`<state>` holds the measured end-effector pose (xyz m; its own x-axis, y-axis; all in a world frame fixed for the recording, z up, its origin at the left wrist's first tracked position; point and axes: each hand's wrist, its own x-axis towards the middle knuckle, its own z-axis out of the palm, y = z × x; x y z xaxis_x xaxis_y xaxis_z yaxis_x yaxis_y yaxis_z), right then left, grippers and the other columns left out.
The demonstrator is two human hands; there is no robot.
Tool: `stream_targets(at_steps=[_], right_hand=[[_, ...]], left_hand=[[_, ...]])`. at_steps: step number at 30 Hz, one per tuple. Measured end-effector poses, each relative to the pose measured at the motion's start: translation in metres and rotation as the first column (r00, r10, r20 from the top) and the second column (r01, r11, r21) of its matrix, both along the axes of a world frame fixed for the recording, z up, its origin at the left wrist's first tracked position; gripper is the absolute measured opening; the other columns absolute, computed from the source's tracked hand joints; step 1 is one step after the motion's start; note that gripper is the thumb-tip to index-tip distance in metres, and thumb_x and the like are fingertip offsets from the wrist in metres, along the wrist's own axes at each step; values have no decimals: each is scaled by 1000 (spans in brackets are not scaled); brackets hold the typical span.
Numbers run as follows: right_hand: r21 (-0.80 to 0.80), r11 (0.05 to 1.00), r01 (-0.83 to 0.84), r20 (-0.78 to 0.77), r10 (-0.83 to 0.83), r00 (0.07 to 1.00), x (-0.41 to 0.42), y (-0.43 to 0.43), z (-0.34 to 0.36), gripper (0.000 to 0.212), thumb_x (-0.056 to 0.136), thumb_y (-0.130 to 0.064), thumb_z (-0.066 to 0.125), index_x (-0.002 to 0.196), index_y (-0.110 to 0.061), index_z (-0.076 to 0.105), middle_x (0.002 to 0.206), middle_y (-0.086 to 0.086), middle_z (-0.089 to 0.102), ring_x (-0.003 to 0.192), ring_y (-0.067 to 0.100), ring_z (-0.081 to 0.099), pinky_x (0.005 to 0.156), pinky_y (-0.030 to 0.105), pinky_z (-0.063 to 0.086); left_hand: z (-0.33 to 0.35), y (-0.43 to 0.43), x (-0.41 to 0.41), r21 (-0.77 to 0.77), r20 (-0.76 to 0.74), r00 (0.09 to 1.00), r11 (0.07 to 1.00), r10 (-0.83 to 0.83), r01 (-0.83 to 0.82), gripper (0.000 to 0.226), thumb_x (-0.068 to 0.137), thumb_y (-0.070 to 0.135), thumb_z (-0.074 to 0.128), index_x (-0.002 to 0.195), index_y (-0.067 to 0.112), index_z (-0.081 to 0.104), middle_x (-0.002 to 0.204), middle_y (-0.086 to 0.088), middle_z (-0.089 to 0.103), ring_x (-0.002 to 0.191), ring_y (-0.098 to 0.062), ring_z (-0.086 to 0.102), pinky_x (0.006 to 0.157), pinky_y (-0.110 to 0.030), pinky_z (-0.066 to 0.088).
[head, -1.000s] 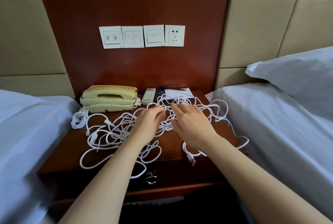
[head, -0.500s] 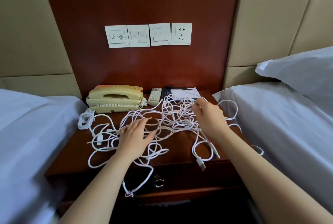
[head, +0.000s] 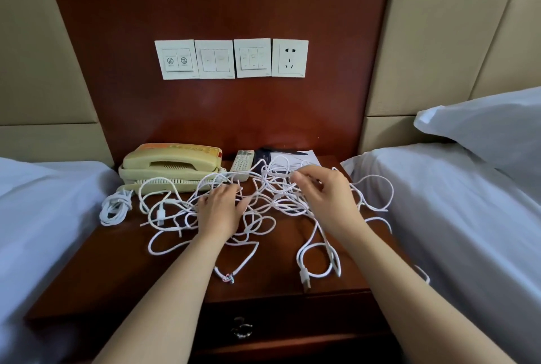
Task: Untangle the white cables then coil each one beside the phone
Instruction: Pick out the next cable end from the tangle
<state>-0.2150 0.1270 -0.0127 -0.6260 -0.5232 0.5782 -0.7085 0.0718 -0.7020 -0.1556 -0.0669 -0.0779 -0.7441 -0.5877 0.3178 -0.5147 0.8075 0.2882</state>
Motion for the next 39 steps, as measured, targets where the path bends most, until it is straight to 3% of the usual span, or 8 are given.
stream_targets(at_steps=[5, 16, 21, 25, 29, 32, 34, 39], right_hand=[[-89, 995, -54, 43, 58, 997, 2, -1, 4, 21, 95, -15, 55, 79, -12, 67, 49, -12, 44, 45, 3, 39, 48, 12, 27], [-188, 968, -165, 2, 168, 986, 23, 2, 30, 21, 96, -12, 51, 80, -16, 64, 51, -14, 44, 48, 3, 34, 49, 13, 26], [86, 996, 39, -170, -24, 985, 6, 1, 18, 32, 97, -21, 49, 74, -2, 59, 58, 7, 50, 55, 13, 38, 54, 28, 30], [275, 956, 106, -200, -50, 979, 5, -3, 4, 35, 98, -27, 47, 65, -13, 50, 58, 1, 50, 60, 21, 47, 59, 38, 38], [286, 920, 268, -294, -182, 938, 11, -2, 6, 28, 97, -29, 46, 70, -22, 47, 68, -3, 50, 67, 23, 50, 57, 32, 33], [281, 848, 450, -498, -272, 823, 21, -4, 7, 17, 91, -25, 59, 99, -11, 63, 92, 6, 60, 89, 30, 55, 68, 35, 41], [200, 815, 544, -579, -350, 736, 29, -8, 6, 49, 73, -19, 78, 118, -8, 60, 102, 11, 62, 89, 31, 58, 69, 37, 47], [97, 987, 127, -414, -76, 907, 51, -26, 16, 32, 88, -15, 64, 119, -9, 59, 95, 2, 55, 72, 17, 54, 64, 23, 40]], left_hand=[[5, 18, 10, -141, -404, 910, 989, -93, 39, 28, 91, 32, 60, 114, 17, 67, 104, -6, 54, 105, -28, 51, 93, -40, 34], [63, 34, 19, 248, -562, 817, 916, -131, 317, 24, 95, 24, 52, 74, 14, 57, 58, 3, 53, 52, -10, 46, 52, -24, 33], [96, 18, 33, 198, -719, 693, 942, -50, 273, 24, 93, 21, 57, 73, 10, 61, 57, -1, 54, 53, -14, 52, 55, -29, 42], [116, 21, 44, 30, -700, 700, 975, -137, 221, 21, 89, 21, 62, 71, 11, 61, 76, 0, 52, 64, -7, 46, 61, -12, 35], [130, 37, 52, 22, -596, 781, 968, -188, 251, 34, 95, 29, 53, 66, 11, 55, 61, -1, 59, 55, -16, 53, 59, -32, 43], [131, 44, 55, 108, -527, 825, 946, -206, 305, 38, 96, 27, 50, 62, 12, 54, 55, -9, 52, 50, -23, 46, 55, -35, 40], [128, 46, 55, 221, -526, 827, 908, -197, 357, 37, 97, 24, 48, 61, 15, 54, 54, -7, 46, 48, -17, 39, 54, -32, 34], [126, 49, 55, 500, -610, 788, 732, -82, 463, 35, 99, 17, 43, 67, 8, 54, 53, -1, 41, 42, -11, 34, 46, -26, 32]])
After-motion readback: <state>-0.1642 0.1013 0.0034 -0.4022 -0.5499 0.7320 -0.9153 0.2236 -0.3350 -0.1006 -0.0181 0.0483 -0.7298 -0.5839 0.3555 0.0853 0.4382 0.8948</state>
